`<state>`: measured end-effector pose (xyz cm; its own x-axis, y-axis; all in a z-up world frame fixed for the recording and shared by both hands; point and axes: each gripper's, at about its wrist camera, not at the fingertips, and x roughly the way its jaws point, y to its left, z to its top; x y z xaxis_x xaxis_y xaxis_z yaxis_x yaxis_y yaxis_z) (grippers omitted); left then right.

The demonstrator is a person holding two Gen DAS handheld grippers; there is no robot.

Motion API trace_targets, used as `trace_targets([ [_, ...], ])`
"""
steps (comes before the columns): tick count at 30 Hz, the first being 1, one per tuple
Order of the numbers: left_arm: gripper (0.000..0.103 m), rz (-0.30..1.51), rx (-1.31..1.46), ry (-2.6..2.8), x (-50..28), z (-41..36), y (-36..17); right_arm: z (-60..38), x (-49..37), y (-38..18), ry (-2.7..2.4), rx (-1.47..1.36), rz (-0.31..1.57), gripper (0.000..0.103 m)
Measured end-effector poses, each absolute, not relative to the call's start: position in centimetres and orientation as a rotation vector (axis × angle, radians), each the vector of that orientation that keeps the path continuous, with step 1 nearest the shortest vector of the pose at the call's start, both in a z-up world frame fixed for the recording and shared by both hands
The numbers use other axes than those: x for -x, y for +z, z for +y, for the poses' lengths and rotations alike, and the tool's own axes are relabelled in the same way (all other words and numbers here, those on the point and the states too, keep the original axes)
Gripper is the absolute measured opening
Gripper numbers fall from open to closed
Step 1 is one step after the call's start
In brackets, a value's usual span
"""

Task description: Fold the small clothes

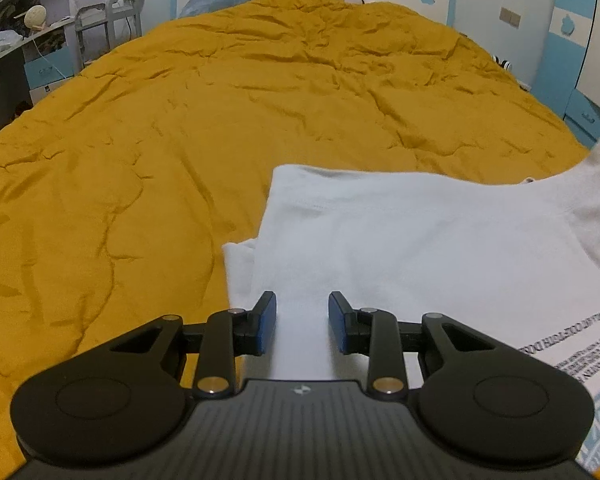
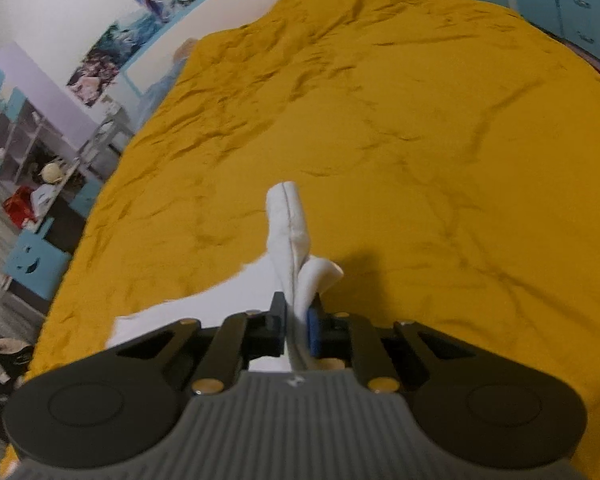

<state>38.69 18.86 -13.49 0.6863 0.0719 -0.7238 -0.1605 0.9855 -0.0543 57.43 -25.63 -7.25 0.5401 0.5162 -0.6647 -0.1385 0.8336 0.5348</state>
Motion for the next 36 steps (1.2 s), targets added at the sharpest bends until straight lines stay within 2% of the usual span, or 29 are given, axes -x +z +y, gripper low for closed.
trace_targets([
  [8, 0.037, 0.774, 0.146, 0.115, -36.5, 20.0, -11.1, -16.2, -56.0, -1.5, 0.501, -0.409, 0.982, 0.005],
  [18, 0.037, 0.776, 0.183, 0.121, -35.0, 24.0, -9.1, -0.9, -54.6, -0.7, 0.505, -0.376, 1.099, 0.005],
  [29, 0.036, 0.781, 0.245, 0.097, -35.0, 27.6, -10.2, 14.1, -54.9, -5.7, 0.485, -0.325, 1.175, 0.005],
  [36, 0.036, 0.807, 0.270, 0.093, -35.0, 28.5, -11.9, 17.4, -56.0, -11.3, 0.391, -0.309, 1.234, 0.005],
])
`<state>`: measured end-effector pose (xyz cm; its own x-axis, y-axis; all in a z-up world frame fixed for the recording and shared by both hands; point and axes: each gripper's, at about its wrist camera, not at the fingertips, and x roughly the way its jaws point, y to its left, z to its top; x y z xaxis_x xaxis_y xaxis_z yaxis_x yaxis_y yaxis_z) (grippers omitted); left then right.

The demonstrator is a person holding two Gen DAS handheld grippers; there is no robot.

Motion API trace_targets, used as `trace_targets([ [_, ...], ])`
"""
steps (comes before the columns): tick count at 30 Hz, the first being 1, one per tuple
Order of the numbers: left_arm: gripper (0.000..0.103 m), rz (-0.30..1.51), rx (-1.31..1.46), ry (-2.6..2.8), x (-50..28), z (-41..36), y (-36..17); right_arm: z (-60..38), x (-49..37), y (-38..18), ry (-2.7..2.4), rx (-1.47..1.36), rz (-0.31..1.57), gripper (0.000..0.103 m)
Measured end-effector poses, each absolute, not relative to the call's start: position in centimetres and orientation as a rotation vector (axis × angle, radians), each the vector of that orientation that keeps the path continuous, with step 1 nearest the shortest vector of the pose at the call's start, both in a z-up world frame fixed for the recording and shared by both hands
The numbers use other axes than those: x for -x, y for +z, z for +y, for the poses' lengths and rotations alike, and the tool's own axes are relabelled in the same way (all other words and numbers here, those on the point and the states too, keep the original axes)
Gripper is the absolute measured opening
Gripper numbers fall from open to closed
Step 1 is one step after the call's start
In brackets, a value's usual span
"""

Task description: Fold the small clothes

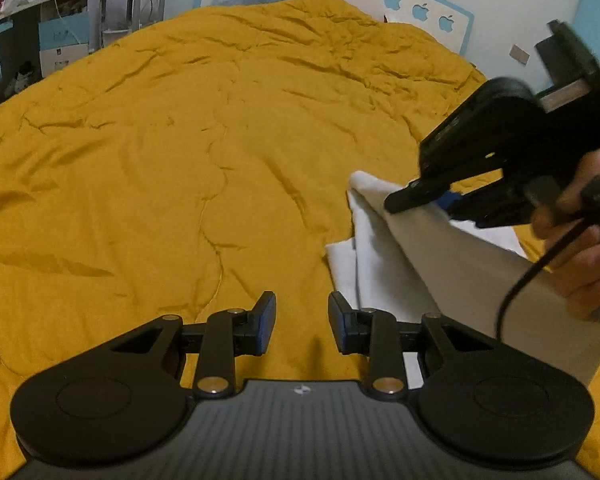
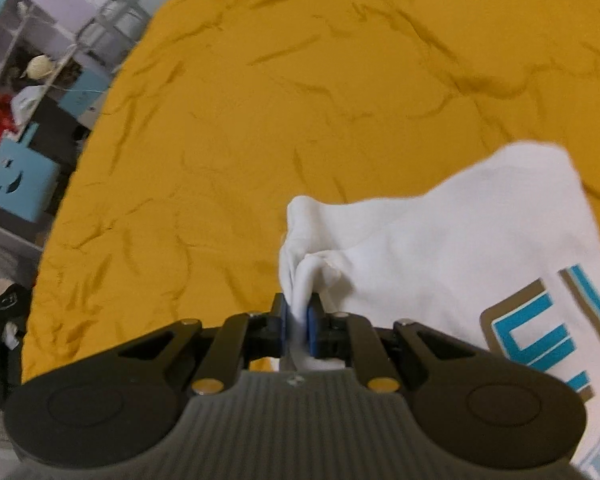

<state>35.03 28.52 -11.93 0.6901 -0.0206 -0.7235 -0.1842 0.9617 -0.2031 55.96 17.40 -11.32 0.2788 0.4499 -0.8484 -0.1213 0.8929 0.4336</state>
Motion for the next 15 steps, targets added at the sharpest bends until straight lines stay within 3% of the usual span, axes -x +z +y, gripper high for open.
trace_targets([
  [5, 0.036, 0.830, 0.268, 0.100, -35.0, 28.5, -12.8, 19.0, -55.8, -13.8, 0.399, -0.275, 1.274, 0.006],
  [7, 0.036, 0.842, 0.258, 0.106, -34.8, 28.2, -12.8, 19.0, -55.8, -13.7, 0.410, -0.263, 1.281, 0.011],
  [9, 0.036, 0.853, 0.257, 0.117, -34.6, 28.1, -12.4, 18.9, -55.5, -12.4, 0.430, -0.254, 1.265, 0.019],
  [15, 0.036, 0.845, 0.269, 0.096, -32.2, 27.3, -10.0, 16.7, -51.1, -5.4, 0.569, -0.295, 1.155, 0.022],
])
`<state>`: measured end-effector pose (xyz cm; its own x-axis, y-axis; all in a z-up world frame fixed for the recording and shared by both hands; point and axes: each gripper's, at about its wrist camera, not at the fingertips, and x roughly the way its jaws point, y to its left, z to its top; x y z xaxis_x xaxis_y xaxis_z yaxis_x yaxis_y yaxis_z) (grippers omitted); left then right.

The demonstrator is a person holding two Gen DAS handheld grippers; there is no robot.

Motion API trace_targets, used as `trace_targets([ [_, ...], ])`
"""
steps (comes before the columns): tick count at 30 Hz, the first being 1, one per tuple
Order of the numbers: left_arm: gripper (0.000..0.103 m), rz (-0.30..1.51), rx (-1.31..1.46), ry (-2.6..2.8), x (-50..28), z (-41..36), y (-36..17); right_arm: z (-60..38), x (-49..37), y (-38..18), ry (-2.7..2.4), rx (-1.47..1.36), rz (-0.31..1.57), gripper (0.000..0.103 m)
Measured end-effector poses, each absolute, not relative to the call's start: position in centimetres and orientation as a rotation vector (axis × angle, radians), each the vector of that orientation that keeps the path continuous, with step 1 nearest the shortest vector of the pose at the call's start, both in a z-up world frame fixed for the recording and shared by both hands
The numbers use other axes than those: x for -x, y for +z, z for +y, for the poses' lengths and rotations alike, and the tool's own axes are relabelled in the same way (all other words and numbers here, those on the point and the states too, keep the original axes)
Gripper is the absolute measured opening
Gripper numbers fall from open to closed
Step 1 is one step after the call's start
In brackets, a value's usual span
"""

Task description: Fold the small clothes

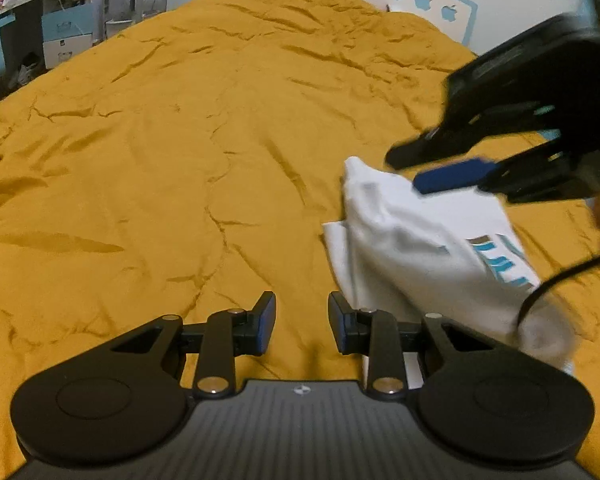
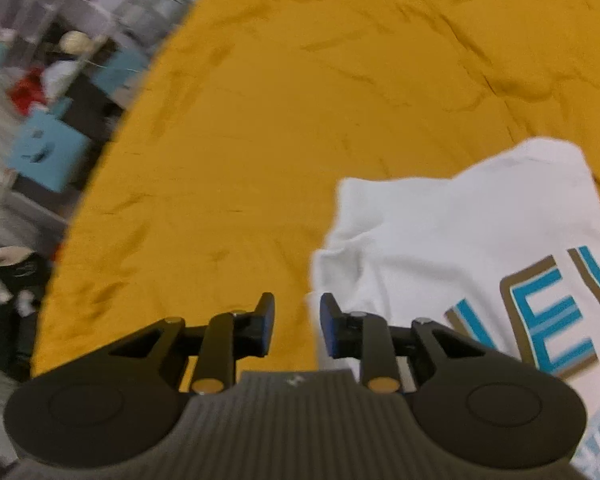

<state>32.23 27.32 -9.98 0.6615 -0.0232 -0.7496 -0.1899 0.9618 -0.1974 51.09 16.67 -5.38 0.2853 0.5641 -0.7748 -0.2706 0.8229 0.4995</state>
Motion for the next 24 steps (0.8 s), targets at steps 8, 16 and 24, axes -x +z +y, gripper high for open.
trace_targets([
  [8, 0.036, 0.830, 0.372, 0.036, -28.6, 26.2, -7.5, 8.4, -45.0, -2.0, 0.690, -0.267, 1.068, 0.024],
  [16, 0.061, 0.845, 0.561, -0.001, -26.3, 25.9, -9.5, -1.2, -38.6, -8.0, 0.623, -0.174, 1.049, 0.031],
  [24, 0.061, 0.828, 0.780, -0.032, -26.4, 27.0, -13.9, -6.9, -33.3, -12.8, 0.557, -0.055, 1.054, 0.043],
])
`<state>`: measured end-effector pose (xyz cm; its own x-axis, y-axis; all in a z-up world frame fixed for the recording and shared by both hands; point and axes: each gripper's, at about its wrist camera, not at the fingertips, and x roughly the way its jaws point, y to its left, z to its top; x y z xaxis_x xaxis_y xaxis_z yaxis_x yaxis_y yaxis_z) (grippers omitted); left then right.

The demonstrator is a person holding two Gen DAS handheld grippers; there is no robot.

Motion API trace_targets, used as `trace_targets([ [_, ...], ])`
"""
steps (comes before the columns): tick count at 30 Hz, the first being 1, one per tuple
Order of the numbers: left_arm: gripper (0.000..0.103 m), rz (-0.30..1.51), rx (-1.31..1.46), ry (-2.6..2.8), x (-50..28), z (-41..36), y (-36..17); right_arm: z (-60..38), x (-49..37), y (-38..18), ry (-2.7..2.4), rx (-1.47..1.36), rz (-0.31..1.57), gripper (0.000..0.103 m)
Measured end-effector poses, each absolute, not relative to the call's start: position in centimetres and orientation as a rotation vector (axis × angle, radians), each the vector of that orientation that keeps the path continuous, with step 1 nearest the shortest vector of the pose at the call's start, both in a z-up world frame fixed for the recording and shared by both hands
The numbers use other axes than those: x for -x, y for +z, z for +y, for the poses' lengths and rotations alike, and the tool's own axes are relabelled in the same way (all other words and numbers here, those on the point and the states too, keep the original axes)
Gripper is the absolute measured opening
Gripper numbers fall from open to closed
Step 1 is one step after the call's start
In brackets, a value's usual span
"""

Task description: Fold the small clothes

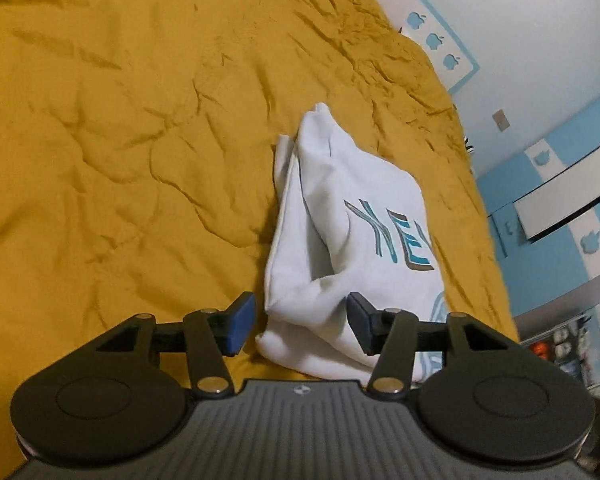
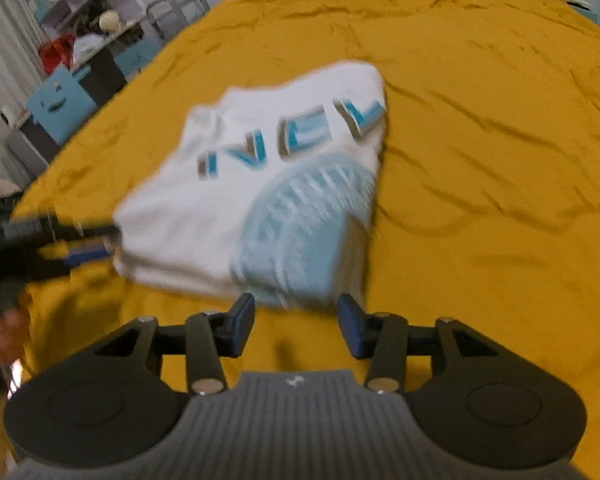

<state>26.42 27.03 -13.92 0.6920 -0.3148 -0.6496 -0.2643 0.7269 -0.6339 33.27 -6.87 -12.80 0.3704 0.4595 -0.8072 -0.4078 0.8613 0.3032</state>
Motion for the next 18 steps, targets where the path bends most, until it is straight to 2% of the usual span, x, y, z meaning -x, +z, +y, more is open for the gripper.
trace_targets([
  [1, 0.060, 0.826, 0.780, -0.030, -26.5, 26.9, -13.9, -7.1, -33.1, -13.2, 0.558, -0.044, 1.056, 0.043],
  [3, 0.048, 0.817, 0.782, -0.030, -26.6, 26.7, -13.6, -7.3, -33.0, -13.4, 0.561, -0.039, 1.044, 0.043],
  [4, 0.035, 0.810, 0.778, -0.028, -26.7, 26.5, -13.3, -7.2, -33.1, -13.4, 0.565, -0.035, 1.033, 0.043],
  [5, 0.028, 0.802, 0.770, -0.029, -26.7, 26.3, -13.0, -7.0, -33.3, -13.4, 0.560, -0.021, 1.021, 0.043],
  [8, 0.021, 0.778, 0.701, -0.056, -26.7, 25.4, -11.2, -6.0, -33.8, -13.8, 0.512, 0.082, 0.991, 0.043],
  [14, 0.019, 0.718, 0.692, -0.090, -26.5, 24.6, -8.4, -5.4, -34.5, -13.3, 0.524, 0.122, 0.952, 0.042],
  [15, 0.019, 0.714, 0.712, -0.089, -26.5, 24.8, -8.5, -5.3, -34.5, -13.3, 0.526, 0.136, 0.944, 0.037],
  [16, 0.018, 0.715, 0.721, -0.083, -26.5, 24.9, -8.7, -5.3, -34.6, -13.3, 0.525, 0.151, 0.936, 0.020],
  [17, 0.018, 0.724, 0.720, -0.064, -26.4, 25.1, -8.9, -5.6, -34.6, -13.1, 0.516, 0.151, 0.921, 0.009],
  [18, 0.017, 0.736, 0.721, -0.049, -26.2, 25.3, -9.2, -6.3, -34.6, -12.6, 0.509, 0.120, 0.901, 0.004],
])
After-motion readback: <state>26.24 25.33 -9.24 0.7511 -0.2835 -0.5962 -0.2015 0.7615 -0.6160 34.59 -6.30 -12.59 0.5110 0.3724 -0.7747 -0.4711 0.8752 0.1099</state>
